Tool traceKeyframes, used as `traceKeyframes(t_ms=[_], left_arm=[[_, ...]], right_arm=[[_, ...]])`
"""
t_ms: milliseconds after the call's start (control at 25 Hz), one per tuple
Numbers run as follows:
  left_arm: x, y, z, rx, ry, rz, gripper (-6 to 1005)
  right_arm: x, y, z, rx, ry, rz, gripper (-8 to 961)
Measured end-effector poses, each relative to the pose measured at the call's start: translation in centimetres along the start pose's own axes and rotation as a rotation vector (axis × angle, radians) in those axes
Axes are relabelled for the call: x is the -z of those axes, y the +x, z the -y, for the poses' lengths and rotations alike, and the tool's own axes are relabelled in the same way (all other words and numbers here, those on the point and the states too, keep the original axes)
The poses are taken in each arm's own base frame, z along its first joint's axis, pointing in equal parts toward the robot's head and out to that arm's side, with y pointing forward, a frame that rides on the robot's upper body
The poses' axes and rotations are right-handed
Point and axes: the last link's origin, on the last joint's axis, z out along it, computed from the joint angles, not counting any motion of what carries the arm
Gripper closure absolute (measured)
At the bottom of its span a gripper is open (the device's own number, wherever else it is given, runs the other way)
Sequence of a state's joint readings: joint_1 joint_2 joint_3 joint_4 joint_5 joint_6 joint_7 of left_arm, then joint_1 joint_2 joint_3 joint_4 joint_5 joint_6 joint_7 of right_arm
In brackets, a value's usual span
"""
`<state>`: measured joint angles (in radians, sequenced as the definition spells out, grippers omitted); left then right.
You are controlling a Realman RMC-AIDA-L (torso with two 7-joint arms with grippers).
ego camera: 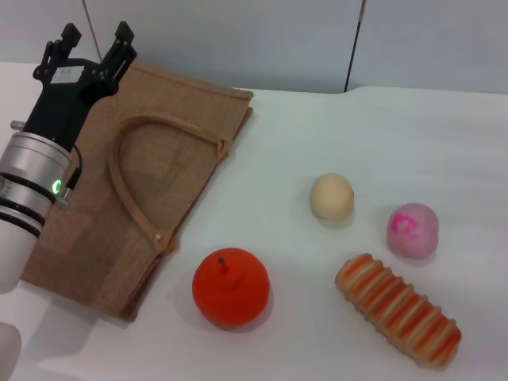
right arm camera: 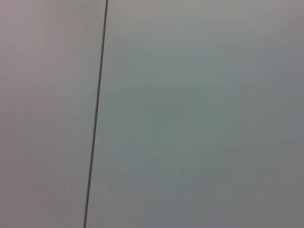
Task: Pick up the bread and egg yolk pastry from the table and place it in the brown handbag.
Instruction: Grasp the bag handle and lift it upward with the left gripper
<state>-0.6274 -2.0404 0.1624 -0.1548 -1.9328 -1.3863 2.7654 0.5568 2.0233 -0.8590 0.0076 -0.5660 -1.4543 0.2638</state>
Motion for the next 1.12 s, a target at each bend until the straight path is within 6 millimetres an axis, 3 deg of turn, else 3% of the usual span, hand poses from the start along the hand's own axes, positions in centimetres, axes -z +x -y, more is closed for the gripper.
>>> traceKeyframes(t_ms=[440,720,1120], left_arm=[[-0.4,-0.4,0.3,0.031,0.008,0.039,104],[-0.8,-0.2,0.6,0.184,-0.048,0.078,105],[-1.5,1.9,4.5,0.465,-0.116,0.275,106]], right_arm=[[0.0,0.0,0.0,0.000,0.001,-0.003,76],[0.3,0.3,0.3,0.004,0.010,-0.021,77],[0.3,0.3,0.4,0.007,0.011,-0.022,77]])
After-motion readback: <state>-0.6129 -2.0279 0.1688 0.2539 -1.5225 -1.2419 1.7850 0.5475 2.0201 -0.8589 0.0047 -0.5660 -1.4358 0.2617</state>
